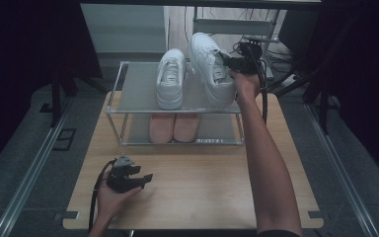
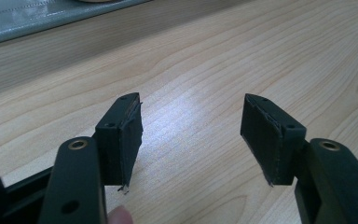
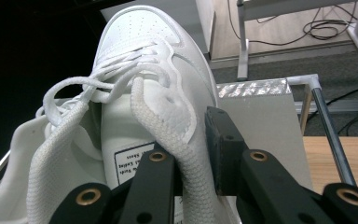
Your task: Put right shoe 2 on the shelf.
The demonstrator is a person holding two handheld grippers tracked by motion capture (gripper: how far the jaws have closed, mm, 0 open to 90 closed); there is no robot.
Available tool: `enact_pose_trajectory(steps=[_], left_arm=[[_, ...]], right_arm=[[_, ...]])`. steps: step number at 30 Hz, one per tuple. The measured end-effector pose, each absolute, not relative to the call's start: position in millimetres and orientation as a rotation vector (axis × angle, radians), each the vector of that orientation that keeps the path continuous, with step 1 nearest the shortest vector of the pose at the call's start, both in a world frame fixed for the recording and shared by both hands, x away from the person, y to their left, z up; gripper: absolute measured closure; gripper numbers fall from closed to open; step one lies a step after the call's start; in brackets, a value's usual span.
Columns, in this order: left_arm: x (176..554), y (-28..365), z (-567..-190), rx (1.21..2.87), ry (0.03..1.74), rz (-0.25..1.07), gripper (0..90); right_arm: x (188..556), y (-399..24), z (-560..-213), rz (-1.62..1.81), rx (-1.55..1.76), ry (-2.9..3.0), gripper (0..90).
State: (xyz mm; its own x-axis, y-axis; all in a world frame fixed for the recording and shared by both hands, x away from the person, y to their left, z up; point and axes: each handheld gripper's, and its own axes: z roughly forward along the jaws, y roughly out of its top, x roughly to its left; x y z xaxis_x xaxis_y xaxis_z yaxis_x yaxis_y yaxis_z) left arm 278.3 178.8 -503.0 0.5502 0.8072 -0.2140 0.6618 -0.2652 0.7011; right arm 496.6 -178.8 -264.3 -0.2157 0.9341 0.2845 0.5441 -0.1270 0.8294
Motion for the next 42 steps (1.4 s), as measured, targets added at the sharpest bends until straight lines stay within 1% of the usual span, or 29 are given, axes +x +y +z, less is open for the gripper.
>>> enact_pose_trajectory(steps=[20, 32, 37, 39, 41, 42], left_arm=[[280, 185, -503, 2.001, 1.184, 0.234, 39.1], [281, 185, -504, 2.005, 1.183, 0.236, 39.1], [281, 184, -505, 2.007, 1.186, 0.234, 39.0], [281, 184, -505, 2.008, 1.187, 0.232, 39.0], [281, 184, -505, 2.008, 1.187, 0.232, 39.0], [281, 183, -505, 2.01, 1.187, 0.232, 39.0]], right_arm=[[533, -161, -287, 1.12, 1.72, 1.756, 78.7], [545, -153, -297, 1.081, 1.741, 1.79, 76.7], [547, -153, -298, 1.079, 1.737, 1.816, 72.4], [548, -152, -301, 1.079, 1.731, 1.832, 68.2], [548, -153, -301, 1.089, 1.702, 1.857, 61.6], [548, -153, -301, 1.089, 1.702, 1.857, 61.6]])
